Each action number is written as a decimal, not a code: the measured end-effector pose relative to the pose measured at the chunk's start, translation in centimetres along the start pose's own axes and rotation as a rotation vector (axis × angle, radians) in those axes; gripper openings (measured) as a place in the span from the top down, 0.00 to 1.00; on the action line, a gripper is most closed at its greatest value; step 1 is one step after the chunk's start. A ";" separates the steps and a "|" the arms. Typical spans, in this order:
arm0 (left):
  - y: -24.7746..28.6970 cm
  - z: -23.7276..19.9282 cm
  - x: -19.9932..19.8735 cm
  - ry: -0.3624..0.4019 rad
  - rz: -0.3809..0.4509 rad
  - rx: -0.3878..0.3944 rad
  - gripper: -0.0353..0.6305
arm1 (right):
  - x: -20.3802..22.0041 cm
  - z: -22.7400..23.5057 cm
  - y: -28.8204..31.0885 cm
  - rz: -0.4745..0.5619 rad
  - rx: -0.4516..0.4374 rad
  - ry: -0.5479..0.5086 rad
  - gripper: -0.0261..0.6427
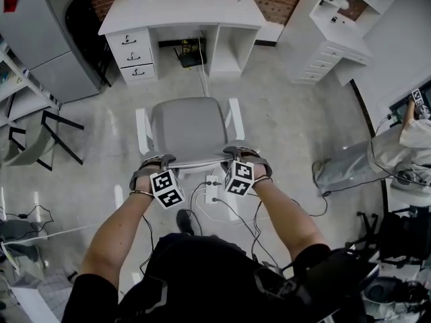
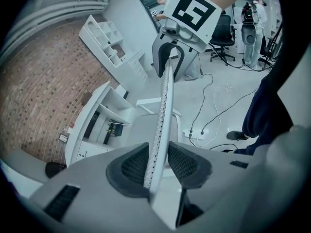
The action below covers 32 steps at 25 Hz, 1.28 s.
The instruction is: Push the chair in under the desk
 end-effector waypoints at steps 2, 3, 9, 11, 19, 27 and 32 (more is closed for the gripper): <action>0.2 -0.6 0.1 -0.004 -0.008 0.001 0.75 | -0.2 0.6 0.3 -0.004 0.004 -0.001 0.72; 0.3 -1.0 0.1 -0.003 -0.008 -0.004 0.75 | -0.3 0.9 0.5 -0.008 0.005 0.000 0.72; 1.1 -2.7 0.2 0.004 -0.012 -0.018 0.76 | -0.9 2.6 1.5 -0.038 -0.011 0.007 0.72; 1.4 -2.9 0.2 0.022 -0.009 -0.018 0.76 | -1.0 2.7 1.6 -0.049 -0.028 0.013 0.72; 1.9 -4.4 -0.1 0.066 0.005 0.003 0.77 | -1.0 4.2 2.5 -0.085 -0.026 0.029 0.72; 2.9 -6.3 0.8 0.073 -0.010 0.030 0.76 | -1.9 4.8 3.3 -0.090 0.006 0.059 0.72; 3.4 -8.0 1.6 0.064 -0.024 0.048 0.75 | -3.0 5.5 4.0 -0.092 0.018 0.061 0.72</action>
Point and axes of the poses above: the fingertips, and each gripper's own axes: y forward along the fingers, z to its right, x out of its underside, the point moved 1 cm from there along -y, backward along the fingers, and after that the axes turned 5 degrees about -z, right-handed, at the moved point
